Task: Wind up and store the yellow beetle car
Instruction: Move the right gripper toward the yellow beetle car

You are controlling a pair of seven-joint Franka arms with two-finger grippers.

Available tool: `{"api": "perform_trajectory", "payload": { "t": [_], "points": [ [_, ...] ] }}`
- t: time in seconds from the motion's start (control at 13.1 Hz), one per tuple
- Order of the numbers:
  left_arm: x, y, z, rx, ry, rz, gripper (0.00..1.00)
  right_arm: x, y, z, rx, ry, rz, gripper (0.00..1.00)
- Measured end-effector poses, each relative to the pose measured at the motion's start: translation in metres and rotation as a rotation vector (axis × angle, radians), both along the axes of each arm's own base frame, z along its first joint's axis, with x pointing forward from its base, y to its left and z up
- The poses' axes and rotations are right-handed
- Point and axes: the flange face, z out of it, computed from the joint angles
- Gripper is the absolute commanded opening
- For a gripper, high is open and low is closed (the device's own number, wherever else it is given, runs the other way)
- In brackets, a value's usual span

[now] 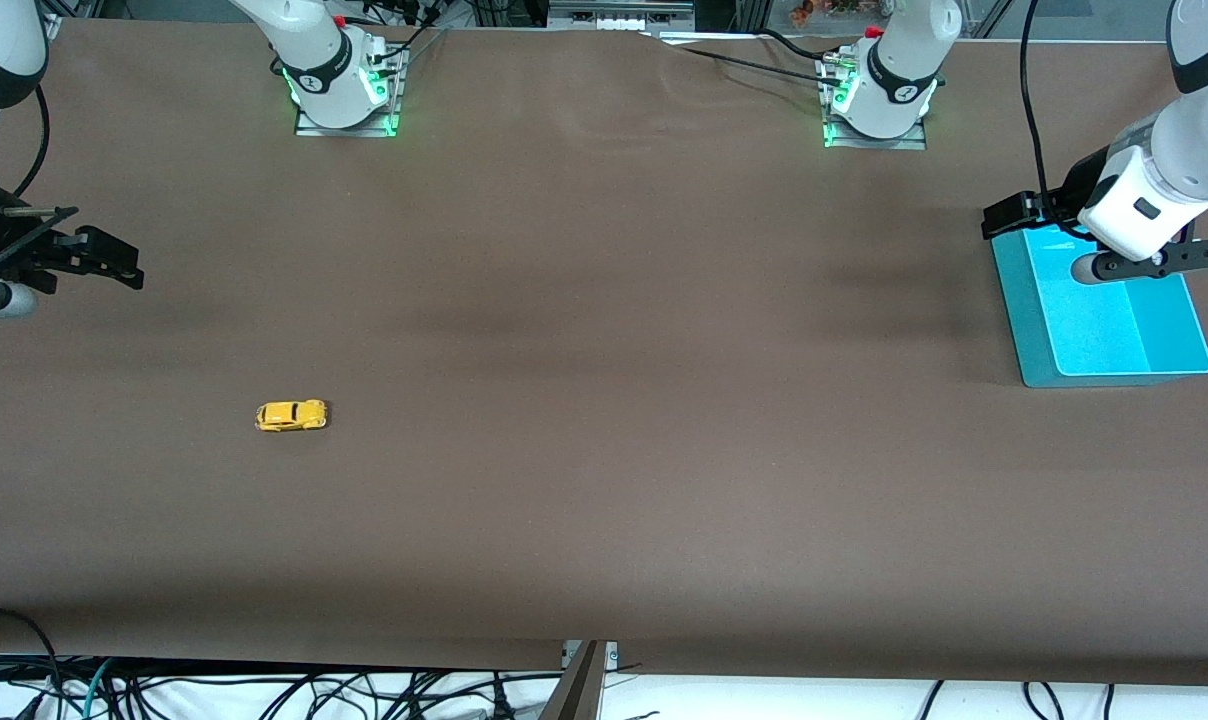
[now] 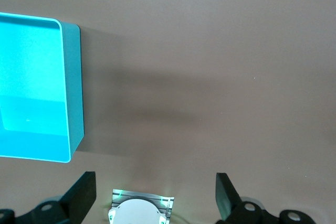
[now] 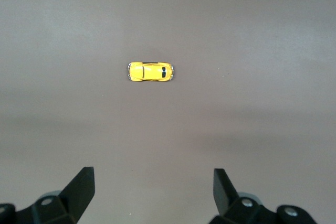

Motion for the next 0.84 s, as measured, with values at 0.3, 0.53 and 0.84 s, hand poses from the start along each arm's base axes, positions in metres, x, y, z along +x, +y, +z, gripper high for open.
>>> {"api": "perform_trajectory", "payload": {
  "t": [0.3,0.53,0.84],
  "points": [
    [0.000,0.005,0.000,0.000,0.000,0.010,1.00,0.000,0.000,0.000,0.000,0.001,-0.001,1.00],
    [0.000,0.011,0.000,0.000,0.000,0.020,1.00,0.000,0.000,-0.001,0.000,0.002,0.000,1.00],
    [0.000,0.011,0.000,0.000,0.000,0.021,1.00,0.001,0.008,-0.001,0.001,0.003,0.013,1.00]
  ]
}}
